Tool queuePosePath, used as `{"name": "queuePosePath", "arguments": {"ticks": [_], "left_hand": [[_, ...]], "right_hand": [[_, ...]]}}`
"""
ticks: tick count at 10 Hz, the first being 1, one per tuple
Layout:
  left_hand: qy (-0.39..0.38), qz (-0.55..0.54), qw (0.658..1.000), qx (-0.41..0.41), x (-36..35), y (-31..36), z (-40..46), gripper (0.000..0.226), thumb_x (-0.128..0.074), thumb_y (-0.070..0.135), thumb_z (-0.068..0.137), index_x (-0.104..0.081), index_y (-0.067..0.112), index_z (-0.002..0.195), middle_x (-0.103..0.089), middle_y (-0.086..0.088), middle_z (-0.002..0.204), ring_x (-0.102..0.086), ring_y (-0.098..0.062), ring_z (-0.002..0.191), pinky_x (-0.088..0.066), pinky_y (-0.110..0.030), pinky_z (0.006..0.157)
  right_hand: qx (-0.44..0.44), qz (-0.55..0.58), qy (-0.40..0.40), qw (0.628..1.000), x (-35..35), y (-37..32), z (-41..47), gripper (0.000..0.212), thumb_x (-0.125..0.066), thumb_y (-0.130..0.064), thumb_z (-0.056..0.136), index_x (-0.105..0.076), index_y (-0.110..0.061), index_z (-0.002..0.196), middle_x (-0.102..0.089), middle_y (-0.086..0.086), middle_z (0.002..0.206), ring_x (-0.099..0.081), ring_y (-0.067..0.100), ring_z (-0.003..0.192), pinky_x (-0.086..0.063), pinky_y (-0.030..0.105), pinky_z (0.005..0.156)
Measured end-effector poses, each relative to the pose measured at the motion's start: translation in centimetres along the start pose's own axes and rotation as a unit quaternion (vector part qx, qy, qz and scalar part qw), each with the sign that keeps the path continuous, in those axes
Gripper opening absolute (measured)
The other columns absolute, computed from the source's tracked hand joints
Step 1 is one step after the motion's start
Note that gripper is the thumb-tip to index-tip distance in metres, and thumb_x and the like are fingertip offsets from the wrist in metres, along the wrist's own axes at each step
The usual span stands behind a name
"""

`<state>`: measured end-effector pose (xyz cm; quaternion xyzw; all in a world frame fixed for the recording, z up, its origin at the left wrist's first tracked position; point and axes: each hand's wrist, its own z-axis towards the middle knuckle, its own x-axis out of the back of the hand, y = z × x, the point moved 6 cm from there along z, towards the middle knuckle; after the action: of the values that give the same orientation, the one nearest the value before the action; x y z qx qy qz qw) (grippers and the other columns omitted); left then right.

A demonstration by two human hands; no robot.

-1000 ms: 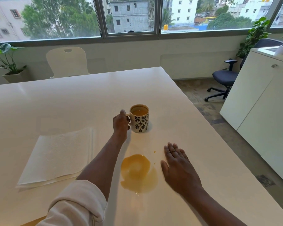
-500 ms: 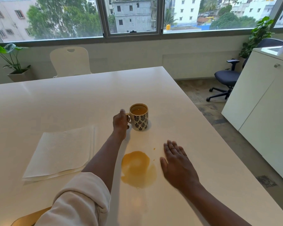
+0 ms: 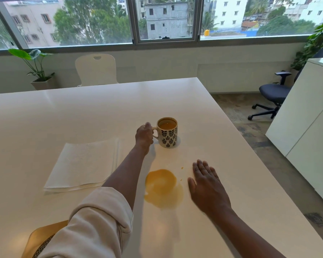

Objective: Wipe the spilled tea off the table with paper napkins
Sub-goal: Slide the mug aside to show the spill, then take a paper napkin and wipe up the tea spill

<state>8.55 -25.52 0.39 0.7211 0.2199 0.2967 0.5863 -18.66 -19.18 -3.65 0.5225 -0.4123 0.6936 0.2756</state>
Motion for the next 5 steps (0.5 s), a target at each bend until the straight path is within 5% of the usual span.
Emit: {"name": "queuePosePath", "arguments": {"ticks": [2, 4, 5], "left_hand": [[0.002, 0.027, 1.000, 0.000, 1.8, 0.0, -1.0, 0.042, -0.038, 0.040, 0.103, -0.057, 0.003, 0.110, -0.056, -0.005, 0.082, -0.049, -0.017, 0.067, -0.041, -0.030, 0.055], [0.037, 0.143, 0.987, -0.065, 4.5, 0.4, -2.6, 0.039, -0.043, 0.038, 0.101, -0.061, 0.004, 0.108, -0.067, -0.015, 0.104, -0.064, -0.034, 0.093, -0.052, -0.043, 0.080], [0.053, 0.224, 0.965, -0.128, 5.7, 0.4, -3.7, 0.028, -0.049, 0.032, 0.099, -0.061, 0.007, 0.099, -0.067, -0.012, 0.102, -0.060, -0.027, 0.095, -0.042, -0.032, 0.077]], "right_hand": [[0.002, -0.001, 0.000, 1.000, 0.2, -0.1, -0.1, 0.063, -0.027, -0.042, 0.101, -0.017, -0.011, 0.156, -0.014, 0.007, 0.165, -0.006, 0.017, 0.153, -0.002, 0.032, 0.124], [0.002, -0.004, -0.004, 1.000, 0.2, -0.1, -0.1, 0.063, -0.029, -0.040, 0.102, -0.018, -0.011, 0.156, -0.015, 0.007, 0.164, -0.007, 0.018, 0.153, -0.004, 0.033, 0.124], [-0.002, 0.004, -0.009, 1.000, 0.0, -0.1, 0.0, 0.063, -0.029, -0.040, 0.101, -0.019, -0.011, 0.156, -0.015, 0.007, 0.164, -0.007, 0.018, 0.153, -0.004, 0.033, 0.124]]}}
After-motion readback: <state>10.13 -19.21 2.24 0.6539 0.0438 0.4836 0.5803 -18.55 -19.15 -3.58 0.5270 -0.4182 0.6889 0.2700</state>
